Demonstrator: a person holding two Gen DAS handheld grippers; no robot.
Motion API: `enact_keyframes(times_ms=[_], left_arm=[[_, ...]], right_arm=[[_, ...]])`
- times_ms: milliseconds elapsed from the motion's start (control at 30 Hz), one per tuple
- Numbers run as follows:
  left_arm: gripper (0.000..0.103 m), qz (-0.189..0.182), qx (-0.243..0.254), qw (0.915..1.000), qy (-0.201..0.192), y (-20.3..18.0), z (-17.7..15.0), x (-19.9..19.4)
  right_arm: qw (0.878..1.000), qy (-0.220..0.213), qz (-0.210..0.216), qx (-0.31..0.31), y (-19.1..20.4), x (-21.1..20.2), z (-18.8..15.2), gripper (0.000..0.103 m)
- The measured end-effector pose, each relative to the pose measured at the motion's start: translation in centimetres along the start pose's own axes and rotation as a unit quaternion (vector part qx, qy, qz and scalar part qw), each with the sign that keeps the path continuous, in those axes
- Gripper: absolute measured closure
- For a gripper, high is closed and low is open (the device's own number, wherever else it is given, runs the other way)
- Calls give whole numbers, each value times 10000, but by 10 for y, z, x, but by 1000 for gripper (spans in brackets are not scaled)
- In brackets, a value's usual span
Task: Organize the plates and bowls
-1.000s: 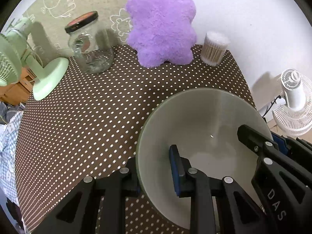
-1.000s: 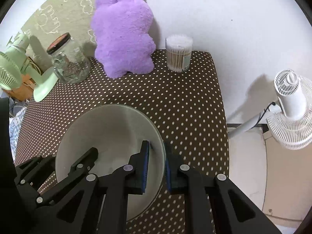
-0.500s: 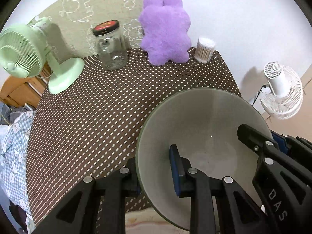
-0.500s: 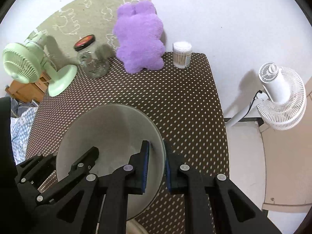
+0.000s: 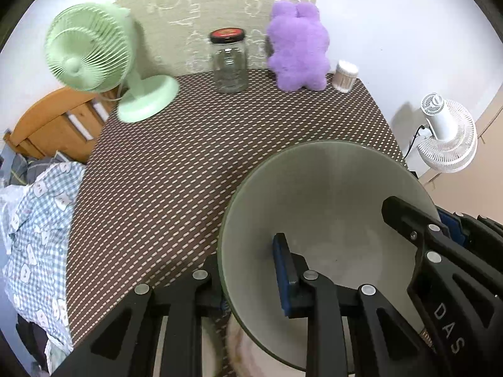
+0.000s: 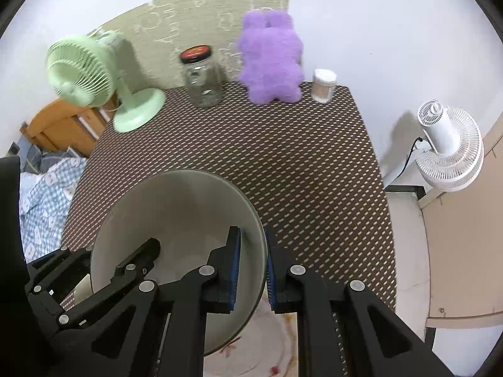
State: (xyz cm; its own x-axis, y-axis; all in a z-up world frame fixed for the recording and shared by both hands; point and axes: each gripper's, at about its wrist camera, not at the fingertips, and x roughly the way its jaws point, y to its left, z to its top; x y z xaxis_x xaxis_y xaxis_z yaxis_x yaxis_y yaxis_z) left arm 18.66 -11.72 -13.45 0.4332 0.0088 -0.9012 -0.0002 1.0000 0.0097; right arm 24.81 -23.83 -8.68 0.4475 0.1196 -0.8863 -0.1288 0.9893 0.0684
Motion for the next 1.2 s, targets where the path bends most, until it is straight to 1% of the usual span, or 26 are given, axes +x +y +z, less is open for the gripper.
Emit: enact_keyframes(times_ms=[333, 700, 933, 1067, 1200], left_arm=[[81, 221, -145, 9996, 60, 60, -36, -10], [80, 441, -353, 9983, 134, 112, -71, -11], [80, 548, -451, 9970, 300, 129, -90, -3], [80, 669, -460, 9962, 314, 133, -97, 1], [79, 697, -522, 9955, 383, 135, -101, 6]], right_arm=[[9995, 91, 194, -250, 71, -2, -35, 85], [9980, 276, 387, -411, 126, 8, -61, 85], [9963, 523, 444, -525, 150, 21, -80, 85], [9955, 615, 444, -573, 160, 28, -88, 85], [9949, 709, 414, -587, 167, 37, -92, 85]])
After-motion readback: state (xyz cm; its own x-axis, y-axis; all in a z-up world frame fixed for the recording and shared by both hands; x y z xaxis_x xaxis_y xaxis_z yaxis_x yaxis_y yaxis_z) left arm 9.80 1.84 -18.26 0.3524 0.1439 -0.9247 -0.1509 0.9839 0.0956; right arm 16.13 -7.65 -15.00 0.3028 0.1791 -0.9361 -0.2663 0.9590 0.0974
